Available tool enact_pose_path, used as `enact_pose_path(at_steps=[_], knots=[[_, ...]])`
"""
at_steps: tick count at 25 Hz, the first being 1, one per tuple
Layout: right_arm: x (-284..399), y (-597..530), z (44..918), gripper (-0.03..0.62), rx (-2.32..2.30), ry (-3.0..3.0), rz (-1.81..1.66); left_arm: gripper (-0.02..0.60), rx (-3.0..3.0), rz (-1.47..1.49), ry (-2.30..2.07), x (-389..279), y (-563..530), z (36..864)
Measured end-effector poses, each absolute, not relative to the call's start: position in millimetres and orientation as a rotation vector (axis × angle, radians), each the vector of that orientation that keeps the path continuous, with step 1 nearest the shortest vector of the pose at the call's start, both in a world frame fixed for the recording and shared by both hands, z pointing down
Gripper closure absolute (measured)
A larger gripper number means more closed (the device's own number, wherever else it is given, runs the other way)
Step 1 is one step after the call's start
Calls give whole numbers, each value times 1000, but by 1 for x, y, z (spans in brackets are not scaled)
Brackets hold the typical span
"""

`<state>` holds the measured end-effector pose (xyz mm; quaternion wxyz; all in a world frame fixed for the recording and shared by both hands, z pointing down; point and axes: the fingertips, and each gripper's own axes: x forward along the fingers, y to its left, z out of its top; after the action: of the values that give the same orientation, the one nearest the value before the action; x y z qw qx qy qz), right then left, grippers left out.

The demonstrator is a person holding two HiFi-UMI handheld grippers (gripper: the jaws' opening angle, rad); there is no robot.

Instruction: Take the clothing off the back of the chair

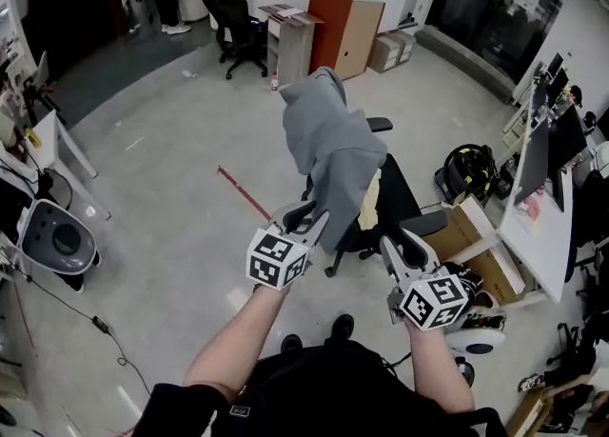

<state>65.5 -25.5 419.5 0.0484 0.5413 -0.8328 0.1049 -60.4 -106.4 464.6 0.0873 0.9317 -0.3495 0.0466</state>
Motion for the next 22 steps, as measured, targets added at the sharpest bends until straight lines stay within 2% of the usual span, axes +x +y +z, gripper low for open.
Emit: enact_pose_path(at_steps=[3, 11, 14, 22], knots=[[72, -37, 424, 439, 1660, -2527, 322, 457, 2768, 155, -1057, -49, -126, 468], [104, -106, 436, 409, 1633, -2528, 312, 324, 2787, 260, -1145, -13, -203, 465], [113, -147, 444, 393, 1587, -2553, 309, 304, 2782, 295, -1182, 4, -238, 468], [154, -226, 466, 393, 1488, -2611, 396, 305, 2741, 338, -1264, 41, -291, 472]])
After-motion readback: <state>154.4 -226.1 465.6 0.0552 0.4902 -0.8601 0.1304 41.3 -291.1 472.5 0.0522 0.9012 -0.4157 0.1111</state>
